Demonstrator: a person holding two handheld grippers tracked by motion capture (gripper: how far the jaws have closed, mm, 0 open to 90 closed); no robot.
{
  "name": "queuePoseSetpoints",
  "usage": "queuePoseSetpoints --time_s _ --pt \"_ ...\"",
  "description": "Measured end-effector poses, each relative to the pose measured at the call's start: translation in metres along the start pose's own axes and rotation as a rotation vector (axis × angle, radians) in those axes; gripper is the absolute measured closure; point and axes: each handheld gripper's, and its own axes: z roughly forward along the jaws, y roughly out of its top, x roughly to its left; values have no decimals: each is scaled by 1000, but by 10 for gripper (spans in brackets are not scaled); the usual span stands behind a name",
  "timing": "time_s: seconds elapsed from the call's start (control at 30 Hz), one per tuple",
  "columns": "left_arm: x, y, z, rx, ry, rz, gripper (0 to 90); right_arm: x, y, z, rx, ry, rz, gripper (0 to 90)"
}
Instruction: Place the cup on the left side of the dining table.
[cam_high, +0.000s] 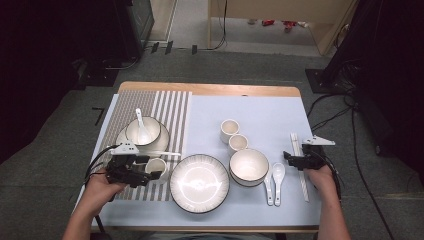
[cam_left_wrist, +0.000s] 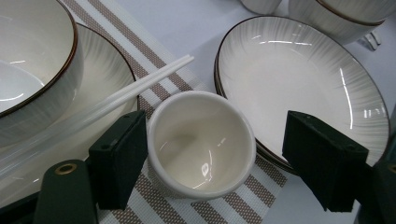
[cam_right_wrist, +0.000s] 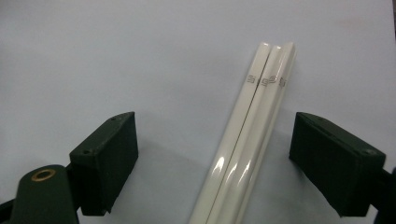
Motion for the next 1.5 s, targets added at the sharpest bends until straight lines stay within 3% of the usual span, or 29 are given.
queuePoseSetpoints --time_s 0.07,0.5,0.87,1.5 --pt "0 0 0 1 -15 3 231 0 0 0 0 0 0 151" --pt "0 -2 -9 -9 9 7 229 0 0 0 0 0 0 152" --pt "2 -7 -16 -25 18 33 230 0 0 0 0 -1 0 151" --pt "6 -17 -27 -15 -5 56 233 0 0 0 0 -1 0 152"
